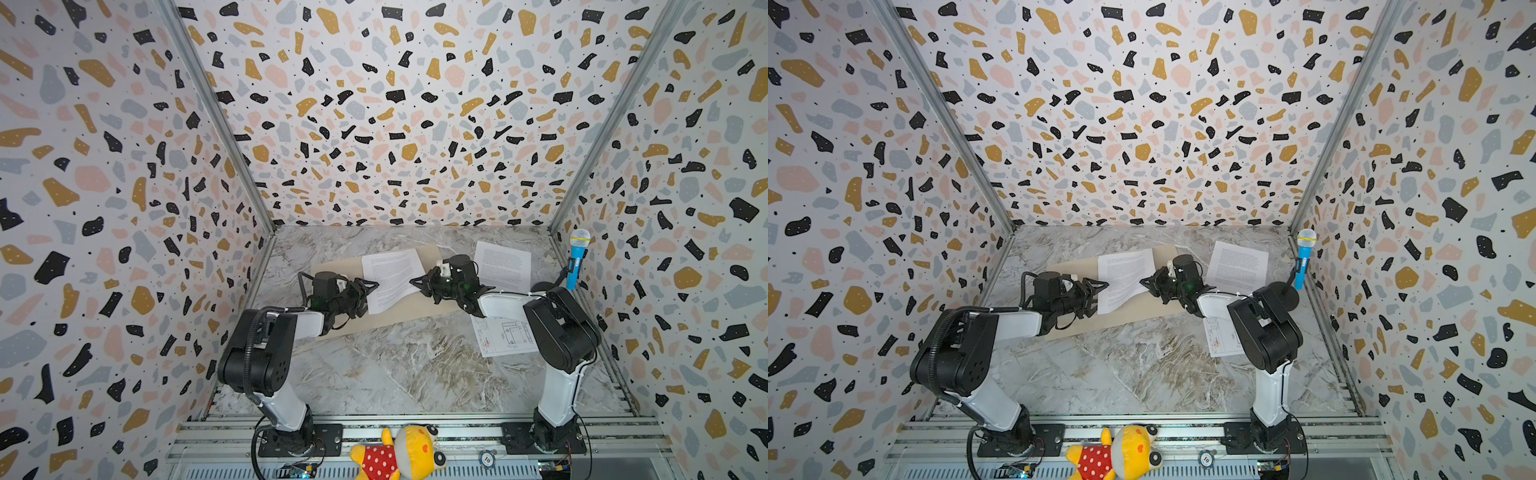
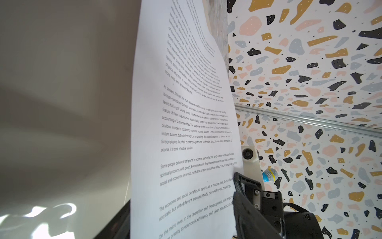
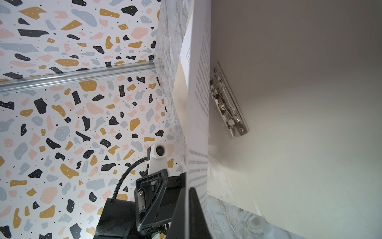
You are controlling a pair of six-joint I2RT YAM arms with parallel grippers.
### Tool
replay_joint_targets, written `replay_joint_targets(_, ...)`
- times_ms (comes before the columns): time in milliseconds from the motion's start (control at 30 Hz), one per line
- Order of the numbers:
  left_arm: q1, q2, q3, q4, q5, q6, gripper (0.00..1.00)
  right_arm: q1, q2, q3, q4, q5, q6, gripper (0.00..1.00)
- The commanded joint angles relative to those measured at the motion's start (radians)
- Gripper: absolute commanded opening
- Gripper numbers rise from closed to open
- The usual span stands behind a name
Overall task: Put the files into the folder
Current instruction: 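Hold the sheet upright against the metal clip with both grippers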
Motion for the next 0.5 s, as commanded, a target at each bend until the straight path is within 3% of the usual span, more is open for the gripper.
replay_joint_targets(0,-0.006,0.005,-0.026,0.114,0.009,-0.062,0.69,0.006,-0.038,-0.011,0.008,0.004,-0.001,0.01)
replay_joint_targets(267,-0.005,0.001,-0.040,0.127,-0.004,-0.070,0.62,0.003,-0.045,-0.014,-0.031,0.009,-0.037,0.02)
replay_joint_targets(467,-0.005,0.006,-0.044,0.122,-0.001,-0.059,0.48,-0.003,-0.057,-0.020,-0.074,0.008,-0.077,0.03)
